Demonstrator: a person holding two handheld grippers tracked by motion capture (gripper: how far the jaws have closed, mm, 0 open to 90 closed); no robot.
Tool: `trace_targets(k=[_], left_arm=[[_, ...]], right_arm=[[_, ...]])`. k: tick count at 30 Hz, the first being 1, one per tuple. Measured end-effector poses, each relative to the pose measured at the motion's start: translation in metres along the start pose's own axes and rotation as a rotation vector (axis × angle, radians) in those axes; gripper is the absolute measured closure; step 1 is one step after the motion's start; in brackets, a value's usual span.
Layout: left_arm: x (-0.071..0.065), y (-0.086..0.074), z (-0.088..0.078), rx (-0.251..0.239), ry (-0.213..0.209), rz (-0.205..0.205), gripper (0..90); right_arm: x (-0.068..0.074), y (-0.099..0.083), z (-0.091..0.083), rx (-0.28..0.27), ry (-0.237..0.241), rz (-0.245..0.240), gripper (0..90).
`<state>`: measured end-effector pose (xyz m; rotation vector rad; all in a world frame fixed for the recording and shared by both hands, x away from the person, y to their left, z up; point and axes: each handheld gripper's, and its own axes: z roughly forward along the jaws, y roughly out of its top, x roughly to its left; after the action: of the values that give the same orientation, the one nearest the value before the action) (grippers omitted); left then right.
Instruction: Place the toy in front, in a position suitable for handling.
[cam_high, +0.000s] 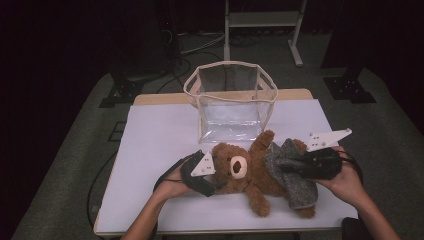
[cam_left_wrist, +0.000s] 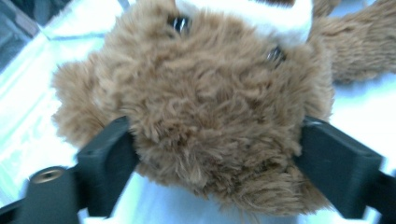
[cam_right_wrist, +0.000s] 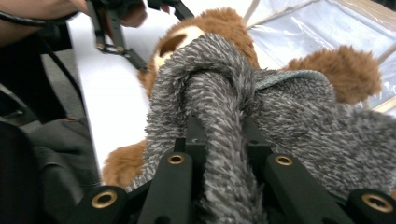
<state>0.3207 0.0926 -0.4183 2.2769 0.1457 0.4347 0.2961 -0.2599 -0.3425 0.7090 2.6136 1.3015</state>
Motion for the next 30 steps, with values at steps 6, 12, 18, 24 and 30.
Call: trace_targets(k=[6, 12, 18, 24, 30], left_arm=[[-0.001, 0.001, 0.013, -0.003, 0.018, -0.023, 3.5], [0.005, 0.005, 0.016, -0.028, 0.049, -0.056, 22.7], [0.007, 0.011, 0.010, -0.044, 0.051, -0.113, 27.6], [0.006, 0.029, 0.001, -0.072, 0.056, -0.119, 30.3], [0.006, 0.028, 0.001, -0.044, 0.064, -0.136, 30.6]], right_arm=[[-0.014, -0.011, 0.025, -0.026, -0.027, 0.001, 77.4], [-0.040, -0.010, 0.033, -0.051, -0.036, 0.037, 77.9], [-0.051, -0.009, 0.042, -0.085, -0.035, 0.061, 78.2], [-0.025, 0.017, 0.042, -0.086, 0.020, -0.005, 78.2], [0.007, 0.036, 0.054, -0.120, 0.085, -0.083, 78.3]])
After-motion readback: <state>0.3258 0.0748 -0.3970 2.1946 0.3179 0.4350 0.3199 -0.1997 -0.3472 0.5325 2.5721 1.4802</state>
